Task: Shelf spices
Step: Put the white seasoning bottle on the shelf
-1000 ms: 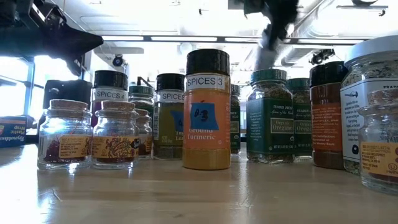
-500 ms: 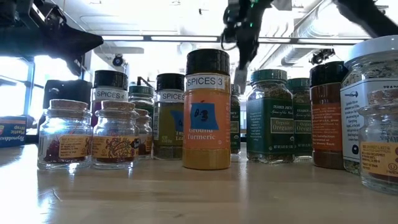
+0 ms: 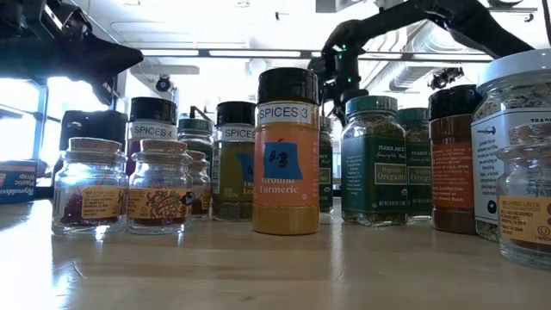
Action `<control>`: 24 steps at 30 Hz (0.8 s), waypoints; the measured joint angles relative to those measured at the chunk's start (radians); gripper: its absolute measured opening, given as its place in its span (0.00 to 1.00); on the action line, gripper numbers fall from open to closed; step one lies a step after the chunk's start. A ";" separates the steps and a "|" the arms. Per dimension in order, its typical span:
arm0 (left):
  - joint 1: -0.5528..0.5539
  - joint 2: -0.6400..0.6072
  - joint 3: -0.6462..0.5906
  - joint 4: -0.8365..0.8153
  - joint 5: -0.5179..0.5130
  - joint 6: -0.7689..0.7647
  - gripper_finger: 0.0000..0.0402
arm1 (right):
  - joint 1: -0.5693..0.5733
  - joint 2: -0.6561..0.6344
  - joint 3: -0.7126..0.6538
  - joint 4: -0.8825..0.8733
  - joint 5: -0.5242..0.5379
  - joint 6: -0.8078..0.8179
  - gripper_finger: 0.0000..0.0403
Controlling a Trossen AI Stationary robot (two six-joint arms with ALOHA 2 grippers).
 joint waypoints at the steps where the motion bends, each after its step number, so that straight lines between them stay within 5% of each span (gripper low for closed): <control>1: 0.000 0.000 0.000 0.000 0.000 0.000 0.00 | -0.004 0.001 0.000 -0.001 -0.003 0.000 0.47; 18: 0.000 0.000 0.000 0.000 -0.002 0.001 0.00 | -0.061 0.017 -0.011 0.012 -0.054 0.023 0.48; 24: 0.000 0.000 0.000 0.000 -0.002 0.001 0.00 | -0.060 0.017 -0.078 0.019 -0.003 0.037 0.62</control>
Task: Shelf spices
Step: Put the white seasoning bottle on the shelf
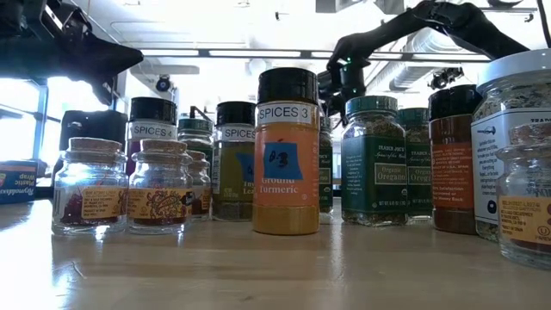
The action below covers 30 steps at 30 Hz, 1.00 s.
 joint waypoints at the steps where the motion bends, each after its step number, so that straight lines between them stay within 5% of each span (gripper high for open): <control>1: 0.000 0.000 0.000 0.000 0.000 0.000 0.00 | 0.000 0.000 -0.010 0.002 0.009 0.000 0.63; 30: 0.000 0.000 0.000 0.000 0.000 -0.001 0.00 | 0.049 -0.026 -0.023 0.040 0.104 -0.071 0.64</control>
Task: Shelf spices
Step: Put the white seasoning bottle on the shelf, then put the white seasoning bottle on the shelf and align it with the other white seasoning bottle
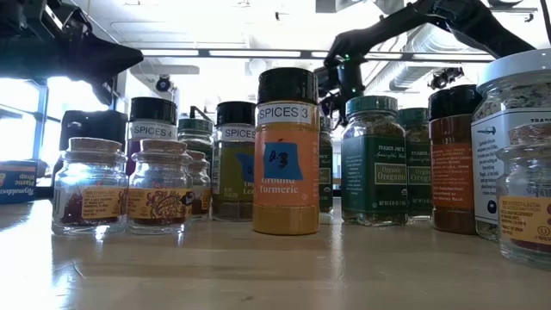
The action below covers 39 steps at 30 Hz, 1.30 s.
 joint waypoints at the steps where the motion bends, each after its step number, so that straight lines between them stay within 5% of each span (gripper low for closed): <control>1: 0.000 0.000 0.000 0.000 0.000 0.000 0.00 | 0.004 0.000 0.000 0.000 0.005 -0.008 0.64; 11: 0.000 0.000 0.000 0.000 0.000 0.000 0.00 | 0.051 -0.031 0.000 0.001 0.038 -0.011 0.64; 20: 0.000 0.000 0.000 0.000 0.000 0.000 0.00 | 0.118 -0.224 0.000 -0.011 0.090 0.107 0.64; 26: 0.000 0.000 0.000 0.000 0.000 0.000 0.00 | 0.154 -0.349 -0.009 -0.086 -0.250 0.424 0.64; 30: 0.000 0.000 0.000 0.000 0.007 0.000 0.00 | 0.287 -0.487 -0.128 -0.082 -0.449 0.434 0.64; 34: 0.000 0.000 0.000 -0.003 0.014 0.000 0.00 | 0.500 -0.640 -0.385 -0.070 -0.420 0.483 0.64; 39: 0.000 0.000 -0.001 0.001 0.011 0.000 0.00 | 0.737 -0.802 -0.684 0.038 -0.368 0.802 0.64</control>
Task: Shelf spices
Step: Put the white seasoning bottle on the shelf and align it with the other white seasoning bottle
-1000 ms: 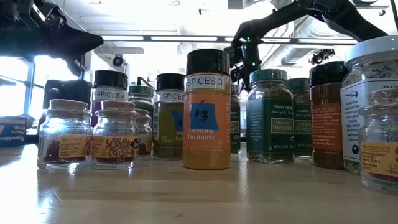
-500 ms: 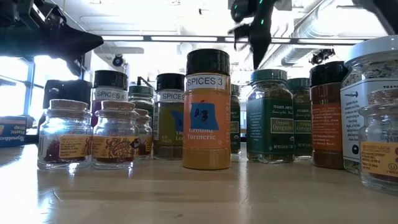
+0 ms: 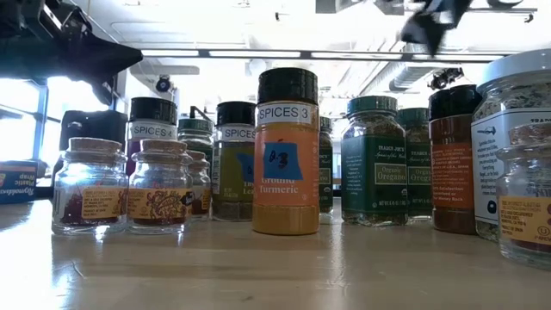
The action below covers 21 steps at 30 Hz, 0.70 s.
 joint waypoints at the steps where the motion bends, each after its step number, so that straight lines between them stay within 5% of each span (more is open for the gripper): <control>1: 0.000 0.000 0.000 -0.001 0.002 0.000 0.00 | 0.034 -0.022 -0.045 0.036 0.002 0.076 0.64; 8: 0.000 0.000 0.000 -0.001 0.014 -0.012 0.00 | 0.168 -0.084 -0.266 0.186 0.067 0.419 0.64; 21: 0.000 0.000 0.000 -0.004 0.019 -0.027 0.00 | 0.207 -0.075 -0.471 0.389 0.043 0.473 0.69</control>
